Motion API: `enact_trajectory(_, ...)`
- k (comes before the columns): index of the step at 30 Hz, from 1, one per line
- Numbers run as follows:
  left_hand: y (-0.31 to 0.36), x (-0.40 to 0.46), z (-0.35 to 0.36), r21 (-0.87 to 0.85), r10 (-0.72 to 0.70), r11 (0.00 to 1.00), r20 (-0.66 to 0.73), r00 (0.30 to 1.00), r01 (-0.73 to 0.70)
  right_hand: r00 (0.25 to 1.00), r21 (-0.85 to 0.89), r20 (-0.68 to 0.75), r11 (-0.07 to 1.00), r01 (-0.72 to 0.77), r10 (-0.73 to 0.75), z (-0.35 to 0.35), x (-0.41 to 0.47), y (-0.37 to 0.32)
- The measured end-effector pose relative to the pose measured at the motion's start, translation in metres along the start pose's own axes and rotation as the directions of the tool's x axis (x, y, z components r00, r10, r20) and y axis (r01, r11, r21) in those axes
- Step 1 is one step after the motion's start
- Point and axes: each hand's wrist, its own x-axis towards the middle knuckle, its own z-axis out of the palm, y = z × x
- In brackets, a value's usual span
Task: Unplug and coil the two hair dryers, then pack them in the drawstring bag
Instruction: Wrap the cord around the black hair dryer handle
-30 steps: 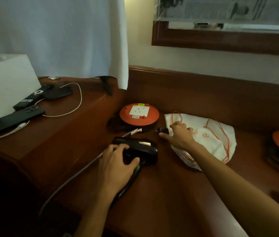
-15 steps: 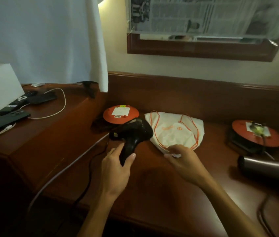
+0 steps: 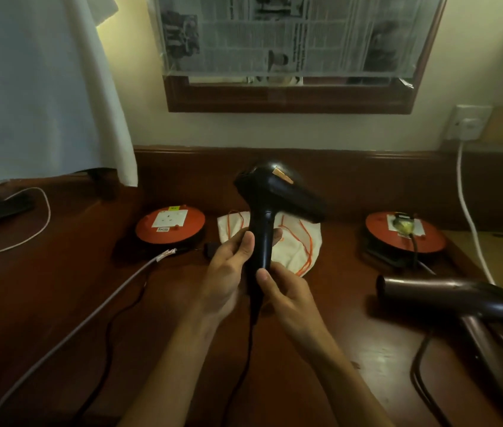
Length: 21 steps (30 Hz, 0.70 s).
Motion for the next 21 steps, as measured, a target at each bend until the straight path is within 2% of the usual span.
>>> enact_trajectory(2, -0.004, 0.014, -0.006, 0.125, -0.022, 0.992, 0.038, 0.999, 0.017, 0.996, -0.032, -0.083, 0.999, 0.021, -0.024, -0.007, 0.004, 0.006)
enact_trajectory(4, -0.011, 0.026, -0.009, 0.223, -0.029, 0.975, 0.015, 0.999, 0.024, 0.99, -0.117, -0.132, 0.992, 0.036, -0.051, -0.018, 0.009, 0.016)
enact_trajectory(6, -0.02, 0.038, -0.006, 0.219, -0.022, 0.975, -0.083, 0.996, 0.04, 0.985, -0.269, -0.161, 0.963, 0.015, -0.06, -0.027, 0.013, 0.03)
enact_trajectory(8, -0.031, 0.046, -0.004, 0.174, -0.04, 0.982, -0.18, 0.983, 0.072, 0.986, -0.346, -0.164, 0.938, -0.024, -0.035, -0.032, 0.019, 0.041)
enact_trajectory(10, -0.042, 0.049, -0.008, 0.085, -0.106, 0.989, -0.15, 0.983, 0.12, 0.992, -0.261, -0.116, 0.962, -0.082, 0.053, -0.04, 0.026, 0.043)
enact_trajectory(13, -0.048, 0.046, -0.017, -0.038, -0.162, 0.986, -0.029, 0.986, 0.161, 0.943, 0.053, 0.133, 0.948, -0.313, 0.304, -0.051, 0.038, 0.034)
enact_trajectory(14, -0.049, 0.045, -0.021, -0.041, -0.169, 0.985, -0.014, 0.985, 0.169, 0.921, 0.067, 0.204, 0.934, -0.352, 0.332, -0.055, 0.041, 0.032)
enact_trajectory(16, -0.048, 0.044, -0.024, -0.004, -0.165, 0.986, -0.028, 0.986, 0.165, 0.923, -0.011, 0.238, 0.951, -0.308, 0.302, -0.059, 0.05, 0.032)
enact_trajectory(19, -0.05, 0.033, -0.018, 0.14, -0.193, 0.969, -0.073, 0.978, 0.202, 0.958, -0.123, 0.166, 0.969, -0.215, 0.234, -0.06, 0.061, 0.031)
enact_trajectory(21, -0.06, 0.015, -0.013, 0.287, -0.255, 0.925, -0.023, 0.967, 0.251, 0.974, -0.14, 0.09, 0.971, -0.194, 0.207, -0.061, 0.07, 0.027)
